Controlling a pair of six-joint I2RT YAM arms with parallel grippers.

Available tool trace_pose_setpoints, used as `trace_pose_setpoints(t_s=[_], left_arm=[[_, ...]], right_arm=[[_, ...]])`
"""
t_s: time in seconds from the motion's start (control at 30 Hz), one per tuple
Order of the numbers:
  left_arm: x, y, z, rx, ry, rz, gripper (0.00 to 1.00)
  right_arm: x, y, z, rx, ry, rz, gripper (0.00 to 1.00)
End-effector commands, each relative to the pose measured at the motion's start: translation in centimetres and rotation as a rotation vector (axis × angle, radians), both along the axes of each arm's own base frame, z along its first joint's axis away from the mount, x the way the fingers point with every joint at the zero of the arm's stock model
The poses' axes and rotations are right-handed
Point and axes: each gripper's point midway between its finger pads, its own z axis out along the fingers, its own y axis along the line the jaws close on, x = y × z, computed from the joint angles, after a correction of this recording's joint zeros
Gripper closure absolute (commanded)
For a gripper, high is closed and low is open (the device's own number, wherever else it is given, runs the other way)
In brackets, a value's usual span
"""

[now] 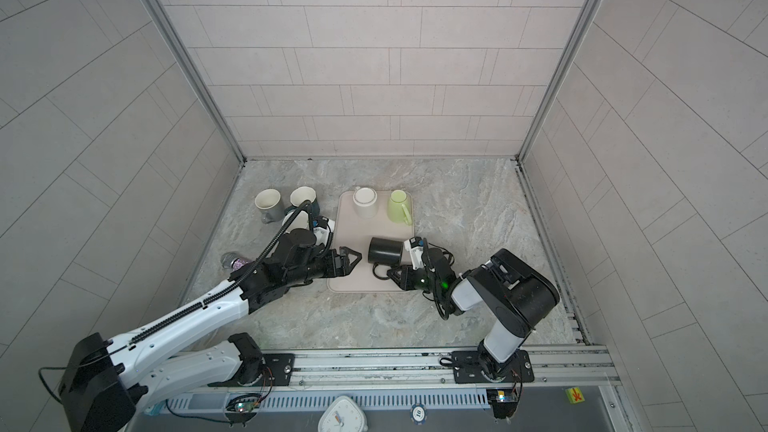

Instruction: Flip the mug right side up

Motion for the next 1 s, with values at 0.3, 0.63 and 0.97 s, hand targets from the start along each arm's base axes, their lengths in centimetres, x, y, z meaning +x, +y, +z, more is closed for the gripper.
trace_pose_setpoints(t_s=[0.3,0.63,0.97], left_arm=[[0.1,-0.2,0.6,-0.004,-0.017,-0.01,0.19],[-0.2,0.2,0.2,0.002,-0.015,-0.002,0.19],[-0.5,0.9,-0.9,0.036,-0.004,0.006,0.19]], right_arm=[[0.6,-0.5,1.2,-0.008,-0.041,-0.029,0.83],[0.9,-0.1,1.6,-0.006,-0.046,-0.019,0.9],[1.4,0.0,3.8,0.022,-0.057,-0.043,0.97]])
